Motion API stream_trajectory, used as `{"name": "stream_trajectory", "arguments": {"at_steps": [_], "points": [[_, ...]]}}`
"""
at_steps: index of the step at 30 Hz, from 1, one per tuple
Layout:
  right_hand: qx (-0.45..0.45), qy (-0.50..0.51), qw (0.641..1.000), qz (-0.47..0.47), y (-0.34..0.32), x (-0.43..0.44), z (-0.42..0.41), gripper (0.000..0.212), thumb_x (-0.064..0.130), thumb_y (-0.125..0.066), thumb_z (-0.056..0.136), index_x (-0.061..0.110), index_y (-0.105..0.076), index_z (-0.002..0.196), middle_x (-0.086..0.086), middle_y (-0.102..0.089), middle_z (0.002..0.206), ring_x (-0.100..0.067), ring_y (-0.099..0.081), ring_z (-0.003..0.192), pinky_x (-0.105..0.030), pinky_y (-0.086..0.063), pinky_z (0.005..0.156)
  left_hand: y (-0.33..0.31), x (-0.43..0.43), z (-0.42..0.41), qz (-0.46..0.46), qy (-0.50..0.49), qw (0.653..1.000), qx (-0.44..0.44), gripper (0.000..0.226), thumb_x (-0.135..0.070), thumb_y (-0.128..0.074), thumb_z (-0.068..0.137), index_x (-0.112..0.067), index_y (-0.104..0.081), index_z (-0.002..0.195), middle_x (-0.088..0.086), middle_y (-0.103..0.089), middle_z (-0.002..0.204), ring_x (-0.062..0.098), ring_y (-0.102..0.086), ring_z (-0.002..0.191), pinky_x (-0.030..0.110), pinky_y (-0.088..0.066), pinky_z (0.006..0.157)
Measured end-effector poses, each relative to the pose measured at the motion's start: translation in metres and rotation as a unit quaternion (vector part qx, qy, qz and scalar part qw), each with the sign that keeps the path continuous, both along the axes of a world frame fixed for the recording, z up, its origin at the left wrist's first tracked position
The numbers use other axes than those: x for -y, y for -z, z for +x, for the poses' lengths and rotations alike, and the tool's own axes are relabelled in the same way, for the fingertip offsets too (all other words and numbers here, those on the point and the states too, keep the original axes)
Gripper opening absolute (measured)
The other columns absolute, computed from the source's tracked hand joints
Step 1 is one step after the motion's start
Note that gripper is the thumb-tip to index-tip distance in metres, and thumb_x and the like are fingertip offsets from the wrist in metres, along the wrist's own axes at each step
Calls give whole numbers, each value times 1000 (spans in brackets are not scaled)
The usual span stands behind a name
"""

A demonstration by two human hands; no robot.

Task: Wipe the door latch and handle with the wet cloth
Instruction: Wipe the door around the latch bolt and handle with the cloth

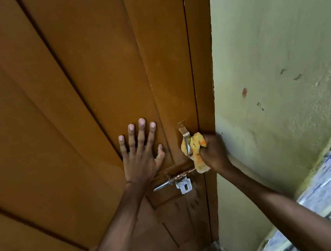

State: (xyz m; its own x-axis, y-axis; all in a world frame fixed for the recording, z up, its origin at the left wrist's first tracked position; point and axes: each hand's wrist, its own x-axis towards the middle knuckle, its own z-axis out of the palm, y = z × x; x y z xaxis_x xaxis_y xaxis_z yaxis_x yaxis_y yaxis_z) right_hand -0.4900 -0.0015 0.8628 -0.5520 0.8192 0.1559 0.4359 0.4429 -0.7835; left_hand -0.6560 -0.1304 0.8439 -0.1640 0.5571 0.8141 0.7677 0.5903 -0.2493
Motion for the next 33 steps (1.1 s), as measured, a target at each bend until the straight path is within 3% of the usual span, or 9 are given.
{"name": "stream_trajectory", "arguments": {"at_steps": [2,5,7,11,21,22,24,28,33], "points": [[42,48,989,134,3,1,8,19,12,-66,87,13,-72,105,-8,-74,97,-29,-67,94,-37,-55,84,0,0,0,-3,4,1000,1,83,-52,-48,96,-26,-3,161,1,16,167,26,15,154,51,7,125],[-105,112,959,236,-3,22,32,31,12,-60,81,17,-72,110,-2,-71,105,-27,-57,100,-39,-47,86,2,0,-1,1,4,1000,1,82,-51,-48,96,-26,-5,160,1,15,167,26,14,155,51,7,125],[-154,58,915,368,-8,37,36,38,11,-61,78,17,-72,114,0,-70,112,-27,-51,103,-38,-41,86,2,0,0,0,5,1000,0,80,-52,-47,96,-25,-6,160,1,15,167,26,14,154,51,6,125],[58,-64,781,619,8,24,10,30,18,-62,87,16,-68,117,-5,-65,127,-33,-42,119,-50,-35,97,0,2,0,-11,4,1000,2,75,-52,-42,99,-24,-8,161,2,17,167,26,17,154,52,6,124],[424,-141,526,724,25,38,-7,51,37,-54,91,6,-56,132,-25,-48,137,-46,-35,131,-59,-22,111,-1,4,-1,-5,12,1000,10,70,-51,-42,100,-23,-19,160,3,6,167,25,14,155,51,5,125],[447,-142,521,713,26,43,-12,50,38,-53,92,6,-58,130,-25,-49,136,-46,-36,130,-58,-22,112,-2,4,-1,-5,10,1000,10,70,-51,-42,100,-23,-20,160,3,5,167,25,13,155,51,5,125],[444,-150,563,681,19,47,-14,44,38,-55,91,9,-66,121,-21,-55,134,-42,-38,130,-56,-19,113,-2,4,-1,-6,7,1000,7,70,-51,-41,100,-23,-19,160,2,9,167,25,14,154,51,7,125],[266,-203,675,658,-15,25,-2,28,30,-61,86,12,-78,97,-12,-70,112,-33,-53,118,-49,-12,117,-2,4,0,-8,-3,1000,-1,71,-52,-40,100,-24,-16,161,2,13,168,25,15,154,51,8,125],[143,-171,752,620,-2,12,8,27,20,-60,87,7,-70,109,-15,-63,122,-35,-45,129,-59,-24,114,-2,5,1,-11,2,1000,4,73,-52,-39,100,-23,-12,161,3,17,167,25,18,154,51,8,124]]}}
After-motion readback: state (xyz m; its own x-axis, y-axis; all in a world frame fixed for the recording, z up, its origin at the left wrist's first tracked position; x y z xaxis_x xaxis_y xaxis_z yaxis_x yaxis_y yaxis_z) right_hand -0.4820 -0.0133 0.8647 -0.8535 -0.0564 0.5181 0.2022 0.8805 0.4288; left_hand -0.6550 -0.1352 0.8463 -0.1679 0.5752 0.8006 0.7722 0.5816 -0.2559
